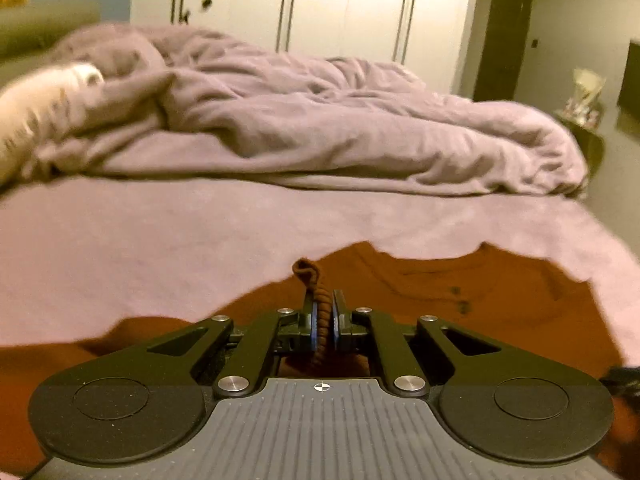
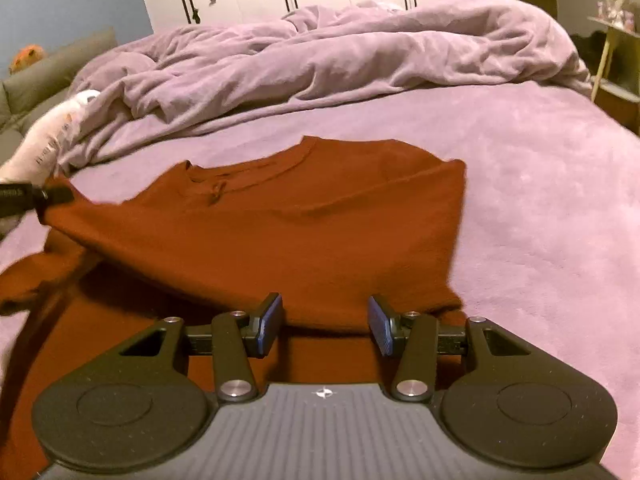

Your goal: Fold small clothes

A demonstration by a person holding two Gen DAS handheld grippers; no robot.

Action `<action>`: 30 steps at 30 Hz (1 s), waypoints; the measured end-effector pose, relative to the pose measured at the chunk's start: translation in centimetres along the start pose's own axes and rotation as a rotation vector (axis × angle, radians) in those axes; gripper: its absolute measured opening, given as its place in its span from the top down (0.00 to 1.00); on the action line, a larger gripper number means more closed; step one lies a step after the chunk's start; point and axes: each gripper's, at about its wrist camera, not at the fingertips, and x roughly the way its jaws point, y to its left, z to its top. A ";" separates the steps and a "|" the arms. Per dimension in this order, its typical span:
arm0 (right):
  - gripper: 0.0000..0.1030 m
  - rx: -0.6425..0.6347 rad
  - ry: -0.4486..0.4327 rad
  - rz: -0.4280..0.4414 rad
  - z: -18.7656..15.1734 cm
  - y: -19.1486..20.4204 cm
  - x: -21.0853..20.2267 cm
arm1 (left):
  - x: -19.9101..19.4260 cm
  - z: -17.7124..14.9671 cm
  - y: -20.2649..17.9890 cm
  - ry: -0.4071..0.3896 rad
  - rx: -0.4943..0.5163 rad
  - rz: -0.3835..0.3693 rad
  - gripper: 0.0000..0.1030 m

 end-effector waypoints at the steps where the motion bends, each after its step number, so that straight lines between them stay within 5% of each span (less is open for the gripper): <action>1: 0.55 -0.001 0.006 -0.018 -0.1 0.0 0.2 | 0.4 -0.5 0.0 0.027 -0.003 0.003 0.91; 7: 0.54 0.021 0.024 -0.046 -0.5 -0.7 0.3 | 2.0 -3.9 2.0 0.171 -0.064 0.089 0.82; 18: 0.59 -0.060 -0.025 -0.131 -0.3 2.1 -0.1 | 0.1 -4.9 4.2 0.166 -0.262 -0.045 0.70; 22: 0.59 -0.138 0.012 -0.179 -0.9 3.3 1.6 | 1.5 -5.6 3.5 0.201 -0.218 0.021 0.71; 23: 0.59 -0.153 0.010 -0.188 -1.0 3.5 1.6 | 1.2 -5.6 3.7 0.194 -0.238 0.010 0.68; 26: 0.59 -0.152 0.015 -0.200 -0.8 3.8 0.6 | -0.7 -5.8 5.7 0.159 -0.358 -0.001 0.30; 30: 0.58 -0.134 -0.002 -0.171 -1.6 4.0 -1.7 | -4.9 -7.3 10.3 0.087 -0.471 0.077 0.19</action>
